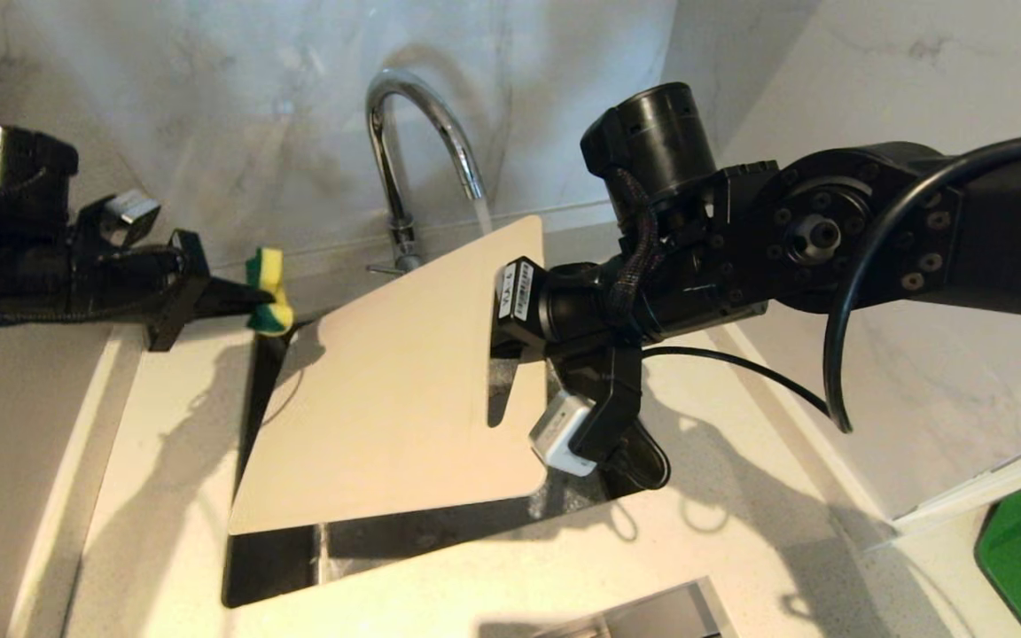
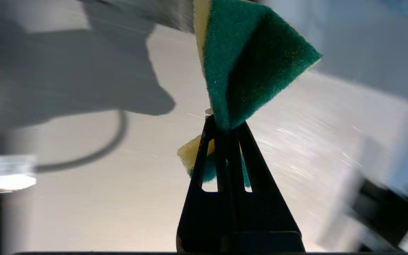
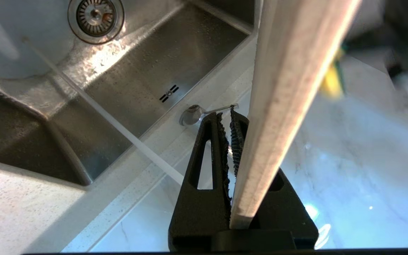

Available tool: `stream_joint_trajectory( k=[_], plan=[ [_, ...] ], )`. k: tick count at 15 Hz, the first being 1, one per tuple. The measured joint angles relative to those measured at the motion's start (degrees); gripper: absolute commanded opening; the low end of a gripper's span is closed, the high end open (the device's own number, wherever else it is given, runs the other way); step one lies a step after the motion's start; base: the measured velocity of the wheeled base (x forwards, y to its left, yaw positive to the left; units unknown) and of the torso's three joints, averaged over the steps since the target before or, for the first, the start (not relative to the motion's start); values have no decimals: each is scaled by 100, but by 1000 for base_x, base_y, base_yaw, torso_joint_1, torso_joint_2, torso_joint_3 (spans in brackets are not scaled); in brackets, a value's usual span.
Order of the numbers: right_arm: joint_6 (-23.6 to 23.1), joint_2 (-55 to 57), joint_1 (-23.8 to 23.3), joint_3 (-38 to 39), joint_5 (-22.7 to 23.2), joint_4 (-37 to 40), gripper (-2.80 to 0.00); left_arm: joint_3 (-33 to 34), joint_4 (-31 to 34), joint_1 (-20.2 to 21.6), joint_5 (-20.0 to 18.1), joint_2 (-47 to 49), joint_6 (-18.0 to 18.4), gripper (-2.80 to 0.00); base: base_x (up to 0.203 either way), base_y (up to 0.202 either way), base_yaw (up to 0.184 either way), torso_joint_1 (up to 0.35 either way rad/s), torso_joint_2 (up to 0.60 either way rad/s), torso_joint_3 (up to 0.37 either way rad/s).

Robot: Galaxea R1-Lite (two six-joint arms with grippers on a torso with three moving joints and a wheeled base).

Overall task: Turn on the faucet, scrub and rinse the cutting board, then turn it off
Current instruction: Put down the cutting board

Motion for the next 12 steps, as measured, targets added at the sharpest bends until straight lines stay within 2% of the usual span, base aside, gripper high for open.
stream_joint_trajectory(
  k=[3, 5, 6, 9, 12],
  plan=[
    [8, -5, 9, -21, -5, 0, -280, -832, 691, -1341, 425, -59, -157, -280, 0, 0, 0, 0, 0, 0],
    [8, -24, 41, -25, -5, 1, -280, -1138, 765, -2017, 785, 162, -203, -280, 0, 0, 0, 0, 0, 0],
    [8, -35, 48, -25, -1, 1, -280, -1242, 781, -2225, 870, 322, -213, -280, 0, 0, 0, 0, 0, 0],
    [11, -85, 48, 14, -22, 39, -280, -1299, 770, -2414, 909, 680, -227, -280, 0, 0, 0, 0, 0, 0],
    [17, -121, 50, 22, -33, 49, -280, -1018, 754, -2201, 882, 808, -197, -280, 0, 0, 0, 0, 0, 0]
  ],
)
